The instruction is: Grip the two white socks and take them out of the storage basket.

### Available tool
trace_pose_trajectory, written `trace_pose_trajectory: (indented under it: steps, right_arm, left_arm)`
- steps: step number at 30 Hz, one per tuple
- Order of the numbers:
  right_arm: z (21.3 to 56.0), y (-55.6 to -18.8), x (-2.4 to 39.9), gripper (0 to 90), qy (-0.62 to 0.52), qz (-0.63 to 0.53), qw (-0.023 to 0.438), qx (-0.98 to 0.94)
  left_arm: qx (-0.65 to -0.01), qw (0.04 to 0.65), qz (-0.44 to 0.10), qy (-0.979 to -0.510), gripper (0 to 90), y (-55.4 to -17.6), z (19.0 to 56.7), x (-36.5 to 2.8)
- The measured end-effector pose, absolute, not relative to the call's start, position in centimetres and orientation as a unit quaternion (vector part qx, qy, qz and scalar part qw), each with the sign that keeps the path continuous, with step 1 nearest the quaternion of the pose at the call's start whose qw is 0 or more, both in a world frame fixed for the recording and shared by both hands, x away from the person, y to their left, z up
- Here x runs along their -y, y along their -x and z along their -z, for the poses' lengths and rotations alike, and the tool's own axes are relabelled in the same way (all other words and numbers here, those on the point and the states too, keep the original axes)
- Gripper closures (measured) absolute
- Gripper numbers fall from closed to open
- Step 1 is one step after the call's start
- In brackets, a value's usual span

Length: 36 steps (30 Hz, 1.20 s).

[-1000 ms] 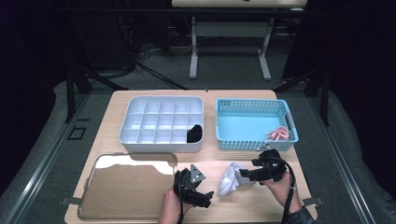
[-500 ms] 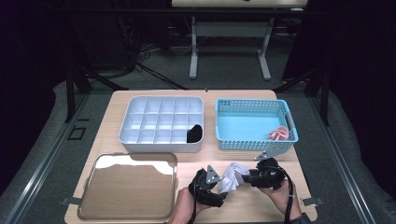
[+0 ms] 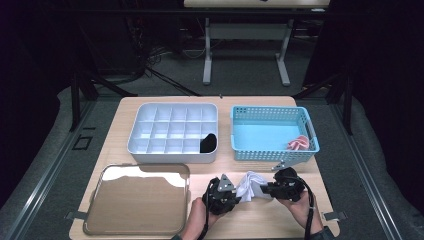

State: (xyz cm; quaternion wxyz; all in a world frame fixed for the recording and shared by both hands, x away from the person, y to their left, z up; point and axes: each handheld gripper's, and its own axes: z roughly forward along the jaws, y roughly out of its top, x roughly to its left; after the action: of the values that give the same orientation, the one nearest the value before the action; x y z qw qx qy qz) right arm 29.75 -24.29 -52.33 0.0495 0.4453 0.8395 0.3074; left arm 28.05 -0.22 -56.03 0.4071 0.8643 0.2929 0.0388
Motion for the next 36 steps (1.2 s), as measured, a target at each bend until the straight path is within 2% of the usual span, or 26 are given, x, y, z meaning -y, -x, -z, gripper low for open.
trace_pose_trajectory:
  steps: [12,16,18,25,31,36]
  right_arm:
    - [51.6,-30.2,25.4,79.1,-0.463,-0.307,0.010,-0.832]
    - [52.3,-30.9,25.4,68.7,-0.479,-0.302,0.017,-0.824]
    - [52.6,-31.2,25.1,58.4,-0.482,-0.298,0.024,-0.824]
    - [52.6,-30.8,24.6,36.8,-0.481,-0.325,0.065,-0.811]
    - [51.5,-29.4,24.2,31.7,-0.461,-0.343,0.092,-0.813]
    - [51.7,-28.3,22.2,29.4,-0.426,-0.341,0.083,-0.834]
  left_arm:
    - [-0.320,0.425,-0.021,-0.846,82.6,-27.7,55.0,-1.9]
    - [-0.345,0.417,-0.017,-0.841,82.7,-28.1,55.1,-2.4]
    - [-0.352,0.413,-0.020,-0.840,82.7,-28.4,55.1,-2.6]
    - [-0.366,0.406,-0.023,-0.837,82.4,-29.3,55.0,-2.9]
    - [-0.380,0.399,-0.022,-0.834,82.0,-29.6,55.5,-2.9]
    - [-0.388,0.392,-0.025,-0.833,81.9,-30.0,55.9,-3.0]
